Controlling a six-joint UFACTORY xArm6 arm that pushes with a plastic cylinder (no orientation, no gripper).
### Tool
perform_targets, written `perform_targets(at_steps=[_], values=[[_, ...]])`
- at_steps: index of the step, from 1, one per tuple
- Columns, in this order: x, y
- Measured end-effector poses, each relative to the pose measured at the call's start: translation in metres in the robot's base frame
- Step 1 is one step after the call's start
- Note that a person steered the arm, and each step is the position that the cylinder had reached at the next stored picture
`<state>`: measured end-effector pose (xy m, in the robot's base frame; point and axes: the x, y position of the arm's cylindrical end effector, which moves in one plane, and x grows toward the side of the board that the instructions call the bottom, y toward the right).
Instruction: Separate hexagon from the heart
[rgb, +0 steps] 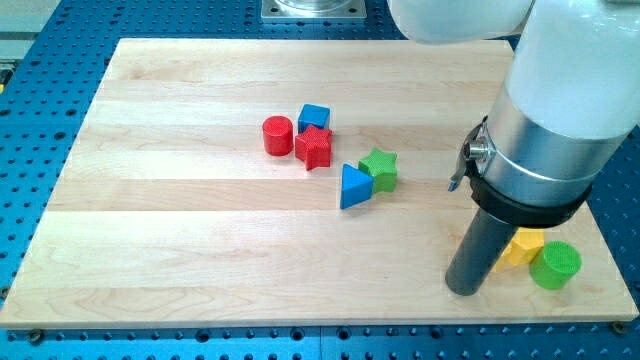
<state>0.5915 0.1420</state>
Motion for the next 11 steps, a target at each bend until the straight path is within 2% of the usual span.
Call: perform_targets(at_steps=[5,8,11], values=[[0.007,0.025],[-0.010,0.080],[-0.039,0.052]])
